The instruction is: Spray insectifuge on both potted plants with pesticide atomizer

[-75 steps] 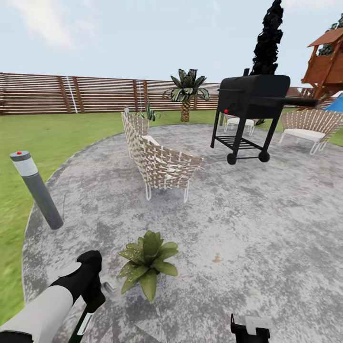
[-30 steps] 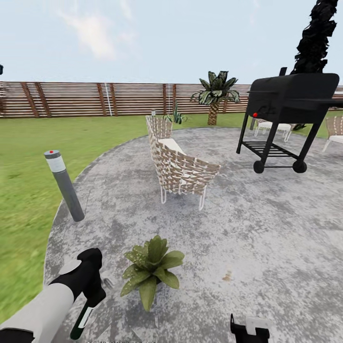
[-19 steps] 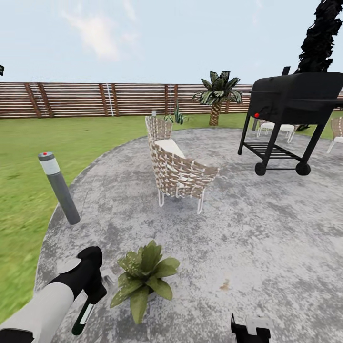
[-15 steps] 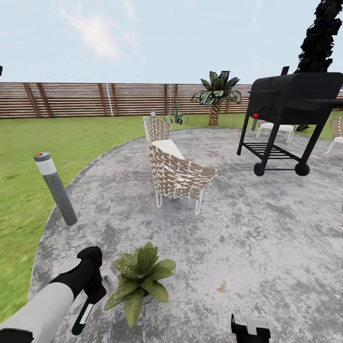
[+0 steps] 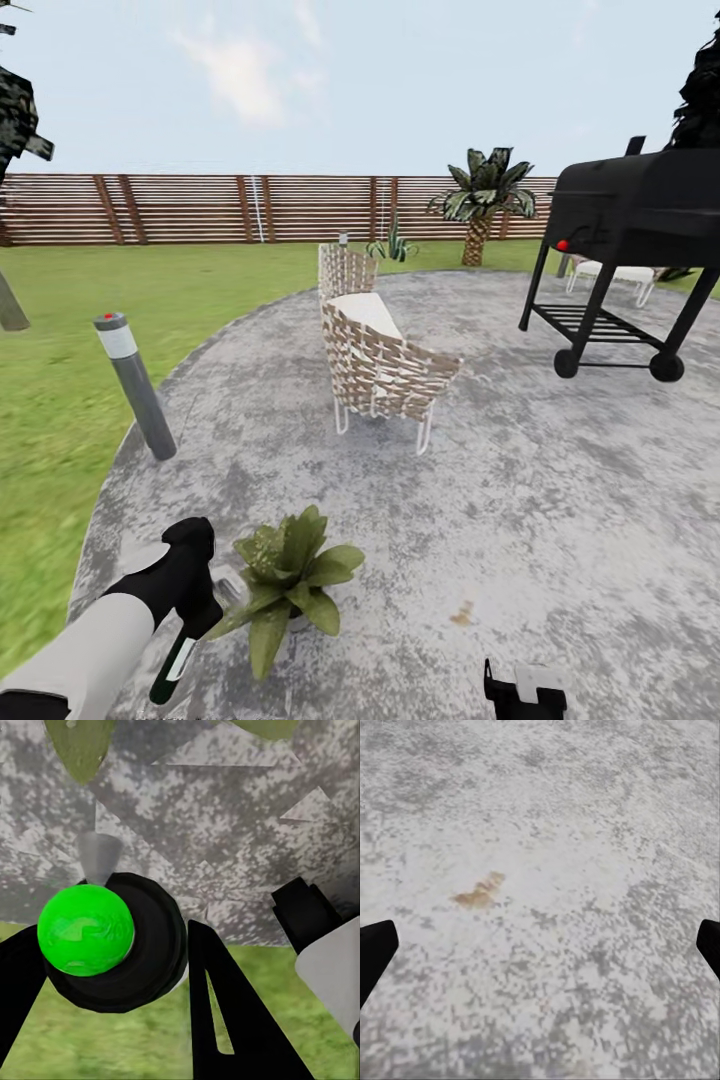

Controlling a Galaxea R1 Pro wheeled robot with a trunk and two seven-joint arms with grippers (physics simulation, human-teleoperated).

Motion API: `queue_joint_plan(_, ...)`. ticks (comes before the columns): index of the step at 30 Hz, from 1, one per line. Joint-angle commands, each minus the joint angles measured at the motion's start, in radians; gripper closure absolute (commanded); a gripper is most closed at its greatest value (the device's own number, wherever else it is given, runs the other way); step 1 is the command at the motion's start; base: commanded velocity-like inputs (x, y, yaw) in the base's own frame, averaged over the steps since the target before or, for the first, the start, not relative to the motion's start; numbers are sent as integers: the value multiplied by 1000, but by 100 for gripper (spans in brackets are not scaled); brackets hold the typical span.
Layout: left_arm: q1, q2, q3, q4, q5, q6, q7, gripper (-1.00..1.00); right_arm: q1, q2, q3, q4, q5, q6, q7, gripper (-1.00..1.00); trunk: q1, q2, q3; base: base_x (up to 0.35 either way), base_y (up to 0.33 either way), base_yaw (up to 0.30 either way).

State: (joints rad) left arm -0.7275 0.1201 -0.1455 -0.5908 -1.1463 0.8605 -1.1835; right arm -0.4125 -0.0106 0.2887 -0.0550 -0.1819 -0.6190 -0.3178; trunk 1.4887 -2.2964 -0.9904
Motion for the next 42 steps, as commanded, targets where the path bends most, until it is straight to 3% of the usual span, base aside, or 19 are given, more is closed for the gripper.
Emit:
queue_joint_plan(1,-1,2,-4,-1,-6,7,-8,100,0,0,9,0,-8,-2,-3,-100,0,0,-1,56,-9,277)
queue_joint_plan(6,0,14,-4,-1,-6,8,-8,100,0,0,9,0,-8,-2,-3,-100,0,0,-1,11,-2,225)
queue_joint_plan(20,3,4,-9,8,-18,11,16,100,0,0,9,0,-8,-2,-3,-100,0,0,-1,203,0,12)
queue_joint_plan(32,9,2,-13,10,-18,11,15,100,-1,0,9,0,-8,-2,-3,-100,0,0,-1,2,0,205)
queue_joint_plan(42,8,2,-16,1,-18,11,15,100,0,0,9,0,-8,-2,-3,-100,0,0,-1,-9,-239,78)
